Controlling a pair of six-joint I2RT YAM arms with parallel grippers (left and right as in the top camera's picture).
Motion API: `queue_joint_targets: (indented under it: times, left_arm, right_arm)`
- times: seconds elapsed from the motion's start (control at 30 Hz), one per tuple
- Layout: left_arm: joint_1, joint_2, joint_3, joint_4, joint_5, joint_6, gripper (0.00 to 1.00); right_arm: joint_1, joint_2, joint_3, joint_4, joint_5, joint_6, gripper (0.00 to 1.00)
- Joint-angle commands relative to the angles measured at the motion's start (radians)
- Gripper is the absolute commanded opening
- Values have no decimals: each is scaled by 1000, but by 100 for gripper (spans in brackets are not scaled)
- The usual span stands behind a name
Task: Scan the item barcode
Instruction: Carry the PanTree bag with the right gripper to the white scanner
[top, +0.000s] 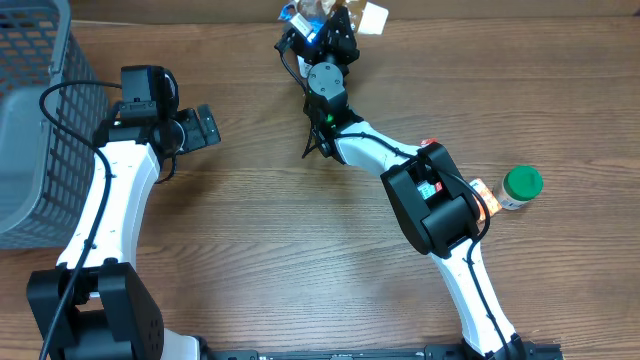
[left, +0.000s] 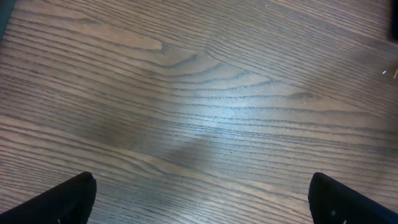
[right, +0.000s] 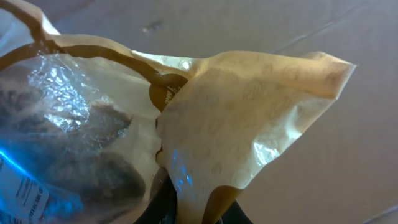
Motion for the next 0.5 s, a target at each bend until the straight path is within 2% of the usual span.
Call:
queue_joint_targets:
  times: [0.0,0.07,0.2,0.27,0.37,0.47]
  left_arm:
    - [2,1,14,2,-10,-2,100]
    - [2,1,14,2,-10,-2,100]
    - [2,1,14,2,-10,-2,100]
    - [2,1,14,2,-10,-2,100]
    - [2,1,14,2,-10,-2,100]
    - [2,2,14,2,-10,-2,100]
  right_arm:
    - [-5,-2,8,-53,-12,48,4]
    - [-5,-4,10,-31,30,48,4]
    - [-4,-48,10,187,145,35,3]
    - [-3,-97,10,184,174,33,3]
    - [0,-174,10,56,214,51,3]
    - [8,-253,10,-211,246,139,3]
